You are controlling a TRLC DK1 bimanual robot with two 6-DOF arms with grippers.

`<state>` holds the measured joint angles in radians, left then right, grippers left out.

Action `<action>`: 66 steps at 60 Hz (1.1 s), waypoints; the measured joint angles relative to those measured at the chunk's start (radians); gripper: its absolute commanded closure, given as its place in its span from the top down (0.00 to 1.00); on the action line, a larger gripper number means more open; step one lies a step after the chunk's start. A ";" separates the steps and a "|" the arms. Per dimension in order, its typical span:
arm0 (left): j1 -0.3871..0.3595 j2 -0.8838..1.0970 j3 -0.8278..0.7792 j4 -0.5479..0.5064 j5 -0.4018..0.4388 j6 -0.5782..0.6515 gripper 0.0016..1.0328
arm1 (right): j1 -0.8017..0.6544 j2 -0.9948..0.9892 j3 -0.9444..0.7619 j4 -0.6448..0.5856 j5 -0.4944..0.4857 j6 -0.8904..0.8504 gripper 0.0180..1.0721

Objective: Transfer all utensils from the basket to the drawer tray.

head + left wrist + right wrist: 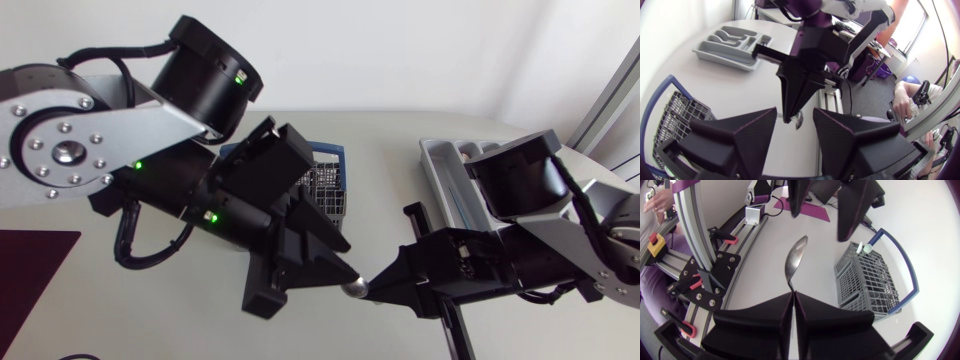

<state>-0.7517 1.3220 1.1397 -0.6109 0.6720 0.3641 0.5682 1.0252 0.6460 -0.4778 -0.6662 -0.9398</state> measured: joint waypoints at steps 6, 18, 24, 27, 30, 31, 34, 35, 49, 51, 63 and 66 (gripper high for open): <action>0.050 -0.005 0.001 0.082 -0.040 -0.054 0.78 | -0.063 0.000 -0.012 0.000 0.014 -0.014 0.05; 0.146 -0.008 0.007 0.127 -0.229 -0.084 0.78 | -0.333 0.002 -0.020 -0.003 0.047 -0.114 0.05; 0.188 -0.008 0.005 0.130 -0.320 -0.072 0.78 | -0.494 0.004 -0.020 0.008 0.087 -0.189 0.05; 0.207 -0.008 0.001 0.135 -0.357 -0.064 0.78 | -0.568 0.006 -0.019 0.025 0.115 -0.225 0.05; 0.229 -0.008 -0.008 0.139 -0.393 -0.048 0.78 | -0.630 0.010 -0.020 0.052 0.145 -0.262 0.05; 0.235 -0.008 -0.012 0.139 -0.399 -0.045 0.78 | -0.654 0.014 -0.021 0.065 0.156 -0.277 0.05; 0.255 -0.008 -0.026 0.139 -0.417 -0.033 0.78 | -0.711 0.024 -0.027 0.110 0.178 -0.316 0.05; 0.261 -0.008 -0.031 0.139 -0.418 -0.027 0.78 | -0.735 0.031 -0.029 0.126 0.187 -0.332 0.05; 0.334 -0.008 -0.067 0.139 -0.427 -0.011 0.78 | -0.997 0.198 -0.059 0.292 0.253 -0.526 0.05; 0.340 -0.008 -0.071 0.138 -0.428 -0.006 0.78 | -1.026 0.220 -0.062 0.307 0.254 -0.550 0.05; 0.383 -0.008 -0.105 0.138 -0.439 0.004 0.78 | -1.159 0.358 -0.070 0.471 0.279 -0.644 0.05; 0.391 -0.010 -0.113 0.138 -0.439 0.004 0.78 | -1.177 0.391 -0.070 0.506 0.287 -0.660 0.05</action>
<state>-0.3607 1.3117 1.0271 -0.4725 0.2333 0.3683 -0.6090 1.4166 0.5762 0.0284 -0.3794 -1.6001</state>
